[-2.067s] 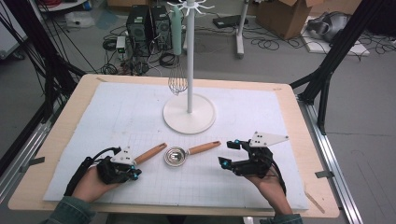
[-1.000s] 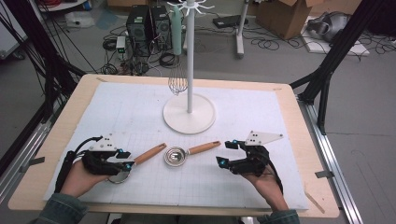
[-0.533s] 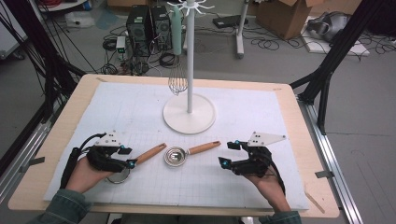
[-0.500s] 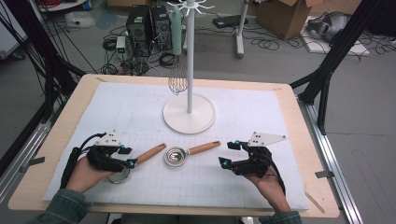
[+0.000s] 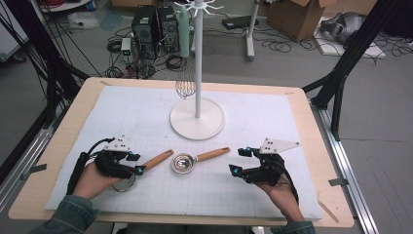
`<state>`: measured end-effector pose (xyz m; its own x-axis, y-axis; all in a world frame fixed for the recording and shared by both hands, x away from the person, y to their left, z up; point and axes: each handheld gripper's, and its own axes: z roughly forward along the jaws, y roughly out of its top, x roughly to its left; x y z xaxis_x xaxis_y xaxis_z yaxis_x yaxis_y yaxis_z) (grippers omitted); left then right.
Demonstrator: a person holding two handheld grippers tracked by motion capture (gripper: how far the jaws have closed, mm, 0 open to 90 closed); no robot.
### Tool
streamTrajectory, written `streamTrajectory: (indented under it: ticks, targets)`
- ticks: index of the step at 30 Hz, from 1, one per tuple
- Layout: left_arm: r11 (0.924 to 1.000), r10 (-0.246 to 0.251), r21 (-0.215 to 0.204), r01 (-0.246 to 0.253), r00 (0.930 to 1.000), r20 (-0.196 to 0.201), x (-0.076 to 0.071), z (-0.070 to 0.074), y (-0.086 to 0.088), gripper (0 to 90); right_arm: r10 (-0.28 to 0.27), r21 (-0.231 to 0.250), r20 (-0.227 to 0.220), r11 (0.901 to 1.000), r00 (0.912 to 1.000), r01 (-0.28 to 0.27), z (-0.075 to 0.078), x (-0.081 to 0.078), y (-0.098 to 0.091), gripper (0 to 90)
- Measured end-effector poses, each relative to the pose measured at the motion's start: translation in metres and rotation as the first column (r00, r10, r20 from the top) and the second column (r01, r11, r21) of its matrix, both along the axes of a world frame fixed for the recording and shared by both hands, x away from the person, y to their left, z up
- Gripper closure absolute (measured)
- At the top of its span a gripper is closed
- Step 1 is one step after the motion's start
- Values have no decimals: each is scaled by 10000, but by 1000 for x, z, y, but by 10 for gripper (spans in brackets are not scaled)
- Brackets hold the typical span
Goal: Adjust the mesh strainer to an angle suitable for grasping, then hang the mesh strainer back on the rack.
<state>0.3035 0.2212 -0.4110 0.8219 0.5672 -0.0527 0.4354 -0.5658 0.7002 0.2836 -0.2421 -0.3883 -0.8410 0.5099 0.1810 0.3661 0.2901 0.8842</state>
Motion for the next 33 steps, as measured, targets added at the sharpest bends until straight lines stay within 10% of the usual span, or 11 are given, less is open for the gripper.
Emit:
streamTrajectory:
  ticks: [33]
  targets:
    - [9999, -122, 67, 125, 9991, -402, 4, -6, -3, 497, -220, -26, 26, 9998, 9998, 220, 1, -1, -4, 280]
